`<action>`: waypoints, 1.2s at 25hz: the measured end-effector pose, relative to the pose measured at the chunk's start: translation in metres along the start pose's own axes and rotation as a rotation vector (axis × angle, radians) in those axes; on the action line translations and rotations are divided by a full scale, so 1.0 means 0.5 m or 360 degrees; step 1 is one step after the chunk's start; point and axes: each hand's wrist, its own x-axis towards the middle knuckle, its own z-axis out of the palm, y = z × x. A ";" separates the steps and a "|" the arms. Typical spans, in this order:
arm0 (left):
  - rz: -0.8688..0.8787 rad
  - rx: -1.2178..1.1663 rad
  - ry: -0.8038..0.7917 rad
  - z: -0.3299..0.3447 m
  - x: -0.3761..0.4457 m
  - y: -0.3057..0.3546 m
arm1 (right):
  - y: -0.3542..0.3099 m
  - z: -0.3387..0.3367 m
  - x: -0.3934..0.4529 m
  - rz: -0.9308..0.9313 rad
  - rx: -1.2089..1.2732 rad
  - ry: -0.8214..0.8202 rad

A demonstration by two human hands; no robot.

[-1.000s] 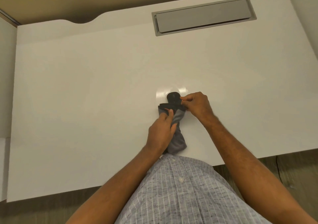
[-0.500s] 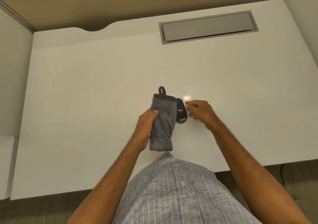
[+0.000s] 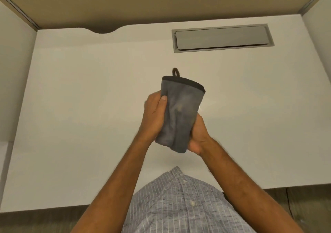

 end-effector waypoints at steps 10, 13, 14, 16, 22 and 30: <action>-0.0130 -0.0396 0.0310 -0.077 0.121 0.002 | -0.101 0.024 0.085 -0.0275 -0.0415 0.0118; -0.0272 -0.0523 0.0325 -0.102 0.193 -0.020 | -0.145 0.035 0.133 -0.0385 -0.0736 0.0302; -0.0290 -0.0532 0.0303 -0.106 0.218 -0.027 | -0.153 0.042 0.153 -0.0417 -0.0842 0.0353; -0.0320 -0.0538 0.0277 -0.112 0.276 -0.039 | -0.169 0.063 0.202 -0.0473 -0.0966 0.0395; -0.0235 -0.0508 0.0296 -0.147 0.488 -0.028 | -0.249 0.138 0.376 -0.0668 -0.1154 0.0378; 0.0101 0.0573 0.0601 -0.186 0.692 -0.053 | -0.291 0.156 0.603 -0.0945 -0.1997 0.0565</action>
